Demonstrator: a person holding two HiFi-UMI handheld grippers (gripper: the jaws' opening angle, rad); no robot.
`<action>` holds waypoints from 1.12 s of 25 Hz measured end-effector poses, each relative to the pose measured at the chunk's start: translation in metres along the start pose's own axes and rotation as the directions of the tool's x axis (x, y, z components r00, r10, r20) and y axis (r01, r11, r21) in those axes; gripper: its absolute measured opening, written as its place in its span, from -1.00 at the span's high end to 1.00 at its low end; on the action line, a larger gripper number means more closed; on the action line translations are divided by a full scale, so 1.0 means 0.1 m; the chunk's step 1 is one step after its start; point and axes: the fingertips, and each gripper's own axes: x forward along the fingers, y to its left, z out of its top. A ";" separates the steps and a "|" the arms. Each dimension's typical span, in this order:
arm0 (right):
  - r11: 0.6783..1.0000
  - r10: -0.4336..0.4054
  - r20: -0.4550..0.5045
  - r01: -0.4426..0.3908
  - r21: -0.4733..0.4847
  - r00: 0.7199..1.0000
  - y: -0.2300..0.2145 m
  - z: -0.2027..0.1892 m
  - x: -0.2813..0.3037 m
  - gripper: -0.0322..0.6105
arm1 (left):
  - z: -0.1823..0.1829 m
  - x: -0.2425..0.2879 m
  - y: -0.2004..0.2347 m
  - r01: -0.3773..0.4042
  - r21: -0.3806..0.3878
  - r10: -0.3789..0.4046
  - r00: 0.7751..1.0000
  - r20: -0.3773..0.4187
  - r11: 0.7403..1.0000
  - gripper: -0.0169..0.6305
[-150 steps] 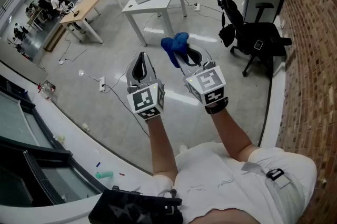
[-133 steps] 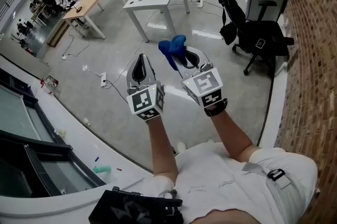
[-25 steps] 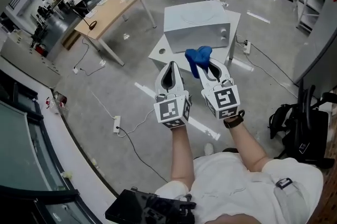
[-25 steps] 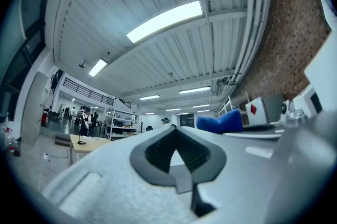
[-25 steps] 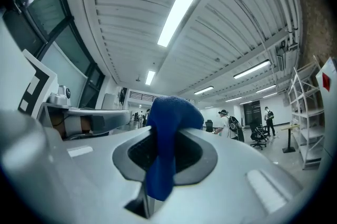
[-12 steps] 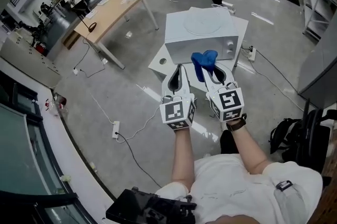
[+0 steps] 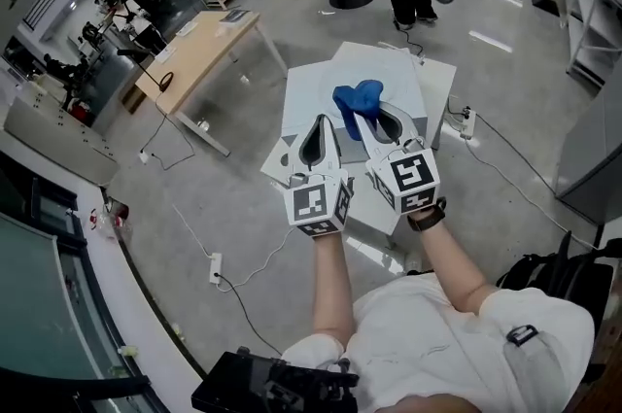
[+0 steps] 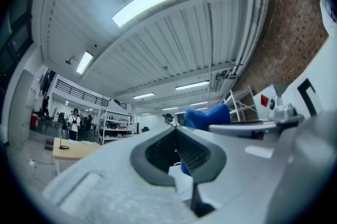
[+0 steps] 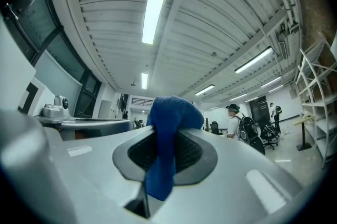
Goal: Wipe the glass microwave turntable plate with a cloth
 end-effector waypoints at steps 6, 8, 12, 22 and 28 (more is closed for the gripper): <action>0.995 0.089 -0.046 -0.087 0.043 0.995 -0.42 -0.14 0.29 0.74 | -0.07 0.43 -0.02 -0.042 0.001 0.042 0.999 -0.020 0.999 0.94; 0.989 0.133 -0.053 -0.128 0.075 0.990 -0.49 -0.22 0.37 0.74 | -0.17 0.53 -0.01 -0.062 0.010 0.062 0.997 -0.046 0.998 0.94; 0.974 0.217 -0.084 -0.210 0.085 0.973 -0.46 -0.43 0.55 0.73 | -0.35 0.73 0.11 -0.087 0.025 0.089 0.992 -0.085 0.996 0.94; 0.982 0.161 -0.079 -0.152 0.110 0.984 -0.87 -0.60 1.05 0.73 | -0.54 1.25 0.23 0.005 0.072 -0.002 0.999 -0.040 0.997 0.94; 0.984 0.176 -0.127 -0.171 0.055 0.976 -0.95 -0.72 1.38 0.72 | -0.64 1.56 0.64 -0.042 0.029 0.044 0.997 -0.059 0.999 0.94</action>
